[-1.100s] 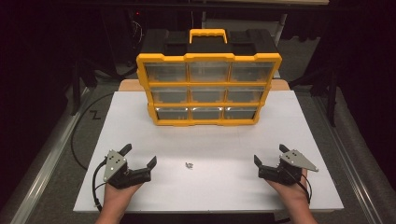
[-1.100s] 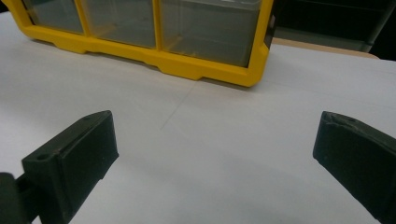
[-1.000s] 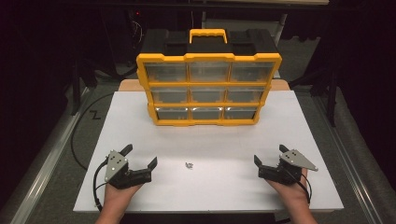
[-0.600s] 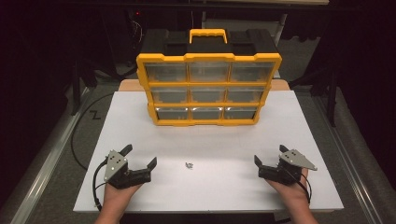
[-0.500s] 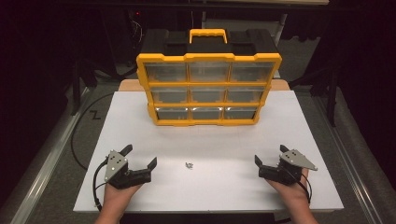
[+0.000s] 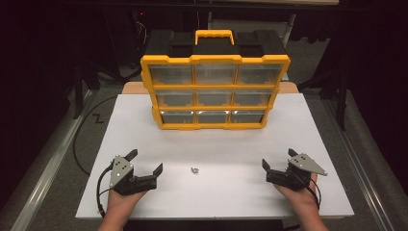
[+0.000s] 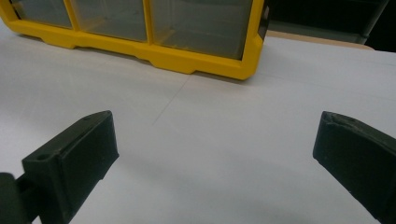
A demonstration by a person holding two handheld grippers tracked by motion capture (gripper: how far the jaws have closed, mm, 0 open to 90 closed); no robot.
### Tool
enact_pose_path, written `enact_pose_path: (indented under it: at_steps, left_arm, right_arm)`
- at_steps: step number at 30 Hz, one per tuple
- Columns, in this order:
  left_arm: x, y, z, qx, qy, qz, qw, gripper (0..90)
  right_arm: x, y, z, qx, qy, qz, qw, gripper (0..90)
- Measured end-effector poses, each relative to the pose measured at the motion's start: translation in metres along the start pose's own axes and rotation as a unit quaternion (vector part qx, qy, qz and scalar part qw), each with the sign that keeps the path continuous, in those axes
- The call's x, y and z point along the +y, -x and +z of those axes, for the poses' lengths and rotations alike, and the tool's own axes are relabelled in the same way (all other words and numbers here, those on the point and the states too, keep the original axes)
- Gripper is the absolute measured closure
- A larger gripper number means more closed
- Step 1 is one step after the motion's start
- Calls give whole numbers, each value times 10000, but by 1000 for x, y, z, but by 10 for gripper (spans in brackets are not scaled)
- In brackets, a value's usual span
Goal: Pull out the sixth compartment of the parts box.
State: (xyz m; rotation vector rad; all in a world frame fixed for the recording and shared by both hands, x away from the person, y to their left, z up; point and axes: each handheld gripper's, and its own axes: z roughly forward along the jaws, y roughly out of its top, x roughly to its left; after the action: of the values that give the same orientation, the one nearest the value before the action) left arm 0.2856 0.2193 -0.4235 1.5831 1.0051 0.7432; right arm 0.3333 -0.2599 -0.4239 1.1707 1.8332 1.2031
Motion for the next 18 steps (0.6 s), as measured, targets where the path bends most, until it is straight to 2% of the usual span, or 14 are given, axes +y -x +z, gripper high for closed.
enact_pose_path:
  at_steps: [2, 9, 11, 18]
  left_arm:
    - [0, 0, 0, -14, 15, 6, 10000, 9]
    - [0, 0, 0, -15, 15, 3, 10000, 9]
    - [0, 0, 0, -24, 16, 0, 10000, 9]
    - [-1, 0, 1, -22, -33, 36, 10000, 9]
  right_arm:
    - [1, 0, 0, -6, 16, 46, 10000, 9]
    - [5, -6, 0, -86, 83, -9, 9999, 9]
    - [7, -9, 1, -36, 97, -121, 9999, 9]
    - [16, -11, 11, -15, 156, -214, 9996, 9]
